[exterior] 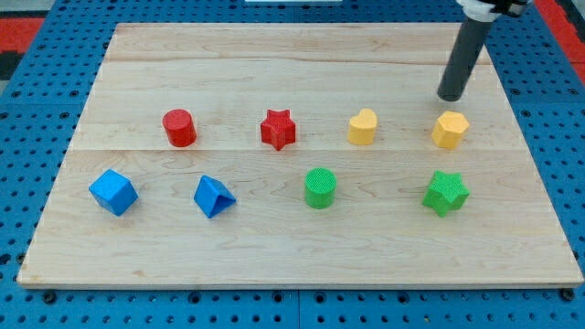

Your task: Move heart above the hexagon

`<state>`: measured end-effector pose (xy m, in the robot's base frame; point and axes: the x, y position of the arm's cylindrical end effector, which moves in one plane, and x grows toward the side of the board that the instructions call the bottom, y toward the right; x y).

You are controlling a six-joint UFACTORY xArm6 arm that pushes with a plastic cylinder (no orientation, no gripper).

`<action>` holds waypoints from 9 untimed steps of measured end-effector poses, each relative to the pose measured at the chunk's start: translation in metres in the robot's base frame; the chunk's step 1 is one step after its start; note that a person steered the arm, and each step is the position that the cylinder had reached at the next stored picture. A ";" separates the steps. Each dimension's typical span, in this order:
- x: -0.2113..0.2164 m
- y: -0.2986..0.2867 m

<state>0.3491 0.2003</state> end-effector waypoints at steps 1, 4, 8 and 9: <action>-0.005 -0.053; 0.021 -0.043; 0.034 -0.148; 0.042 -0.191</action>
<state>0.3910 0.0091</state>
